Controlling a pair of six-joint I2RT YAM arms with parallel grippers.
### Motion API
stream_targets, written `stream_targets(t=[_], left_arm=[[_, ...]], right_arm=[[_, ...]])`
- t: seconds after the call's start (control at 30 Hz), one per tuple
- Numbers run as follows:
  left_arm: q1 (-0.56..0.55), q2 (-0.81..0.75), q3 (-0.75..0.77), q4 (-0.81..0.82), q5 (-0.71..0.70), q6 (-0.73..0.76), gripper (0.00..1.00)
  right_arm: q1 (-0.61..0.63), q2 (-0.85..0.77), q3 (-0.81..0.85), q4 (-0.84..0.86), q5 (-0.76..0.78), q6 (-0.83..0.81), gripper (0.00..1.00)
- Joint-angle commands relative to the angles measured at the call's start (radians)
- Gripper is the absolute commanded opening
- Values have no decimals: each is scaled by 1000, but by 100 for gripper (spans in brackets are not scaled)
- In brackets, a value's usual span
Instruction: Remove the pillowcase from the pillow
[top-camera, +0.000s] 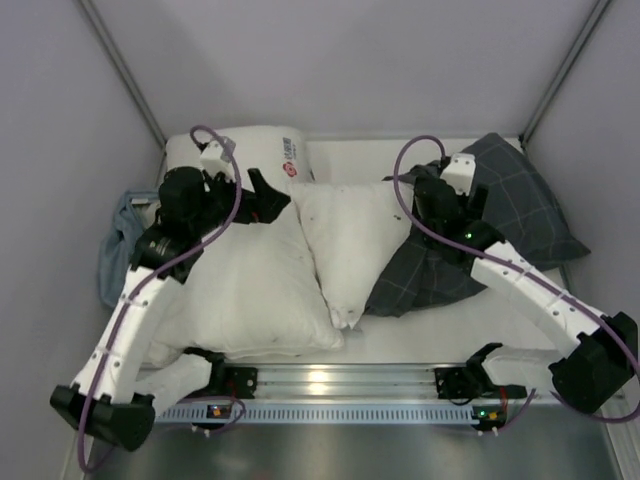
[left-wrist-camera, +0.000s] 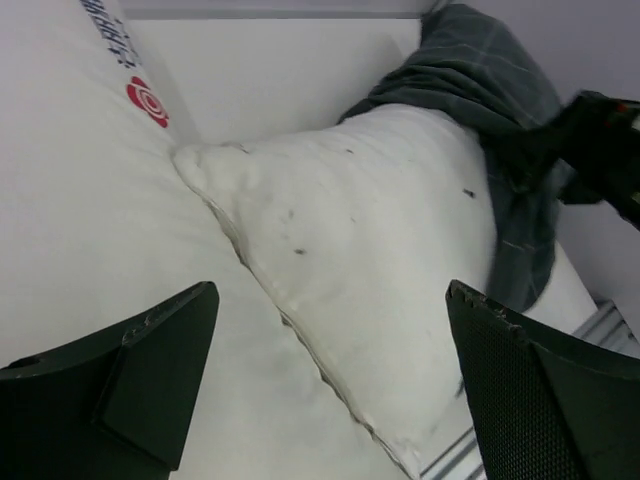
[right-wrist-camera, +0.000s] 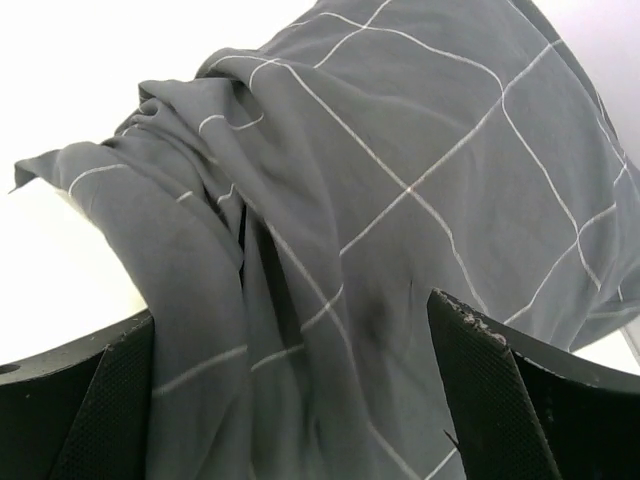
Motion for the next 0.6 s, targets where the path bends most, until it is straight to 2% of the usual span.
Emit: stream_targets(t=[0.0,0.07,0.1,0.17,0.2,0.23,0.3,0.33,0.4,0.43,0.53,0.57], left_arm=[[-6,-169,-120,30,156,-71,99],[-58,-200,-187,30,248,-110,99],[-90,-203,-248,30,237,-114,99],[-236,-203,-294,30,166,-104,99],[-291,-183,-311,34,67,-99,99],[-406,-168,-313,39,21,-95,99],[-509,-93,-304,53,-59,-98,99],[-590,-68,-287,53,-146,-101,99],[-660,-5,-276,50,-240,-95,99],[-712,7,-276,48,-355,-96,99],[-787,53,-290,34,-536,-110,99],[-801,62,-297,36,-556,-113,99]], right_arm=[[-8,16,83,-12,-10,-37,93],[-8,13,120,-42,-41,-17,94],[-7,-1,132,-52,-64,-11,94],[-7,-22,163,-64,-164,8,95],[-7,-48,174,-75,-198,18,95],[-7,-63,185,-82,-270,28,95],[-7,-125,192,-90,-346,43,95],[-5,-148,188,-92,-382,46,94],[-4,-227,156,-95,-444,63,94],[-4,-254,140,-108,-459,69,94],[-4,-356,82,-136,-472,87,93],[-4,-379,59,-142,-478,92,94]])
